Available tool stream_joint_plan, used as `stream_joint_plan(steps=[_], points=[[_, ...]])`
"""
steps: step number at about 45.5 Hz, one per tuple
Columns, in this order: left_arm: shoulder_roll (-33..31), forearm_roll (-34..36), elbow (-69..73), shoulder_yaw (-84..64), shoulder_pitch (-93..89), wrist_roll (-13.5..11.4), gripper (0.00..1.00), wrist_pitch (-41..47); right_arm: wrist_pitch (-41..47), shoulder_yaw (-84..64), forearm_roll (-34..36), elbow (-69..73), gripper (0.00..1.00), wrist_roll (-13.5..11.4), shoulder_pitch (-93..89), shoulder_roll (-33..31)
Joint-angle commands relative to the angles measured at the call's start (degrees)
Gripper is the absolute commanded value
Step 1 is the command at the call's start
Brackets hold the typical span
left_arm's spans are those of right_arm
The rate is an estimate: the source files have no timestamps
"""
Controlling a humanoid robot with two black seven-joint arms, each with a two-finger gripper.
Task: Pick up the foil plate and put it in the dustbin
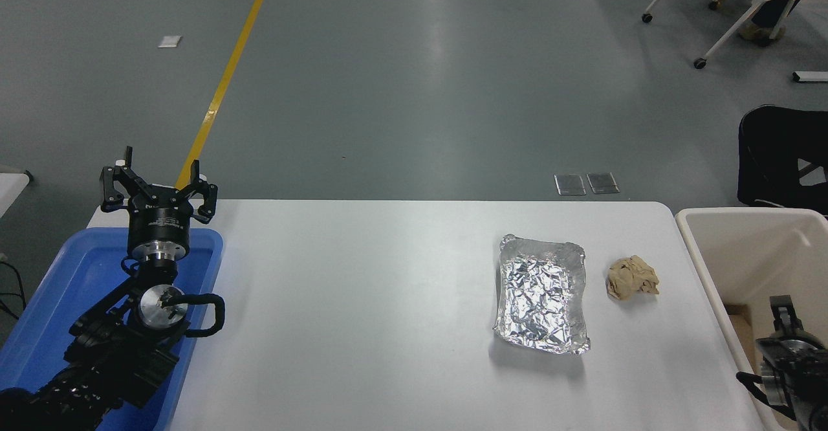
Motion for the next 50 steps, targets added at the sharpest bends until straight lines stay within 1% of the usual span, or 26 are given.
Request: stream_joint_plan(steps=[1, 37, 44, 50], points=[[0.05, -0.09, 0.01, -0.01, 0.0, 0.25, 0.99, 0.08, -1.37, 0.11, 0.46, -0.09, 0.99, 0.02, -0.37, 0.83], [0.32, -0.18, 0.01, 0.87, -0.09, -0.1, 0.99, 0.17, 0.92, -0.42, -0.6, 0.7, 1.0, 0.2, 1.13, 0.3], [0.32, -0.18, 0.01, 0.87, -0.09, -0.1, 0.99, 0.17, 1.53, -8.23, -0.6, 1.23, 1.0, 0.2, 1.92, -1.19], [0.41, -0.18, 0.01, 0.87, -0.09, -0.1, 0.99, 0.17, 2.32, -11.05, -0.6, 1.66, 1.0, 0.11, 5.7, -1.28]])
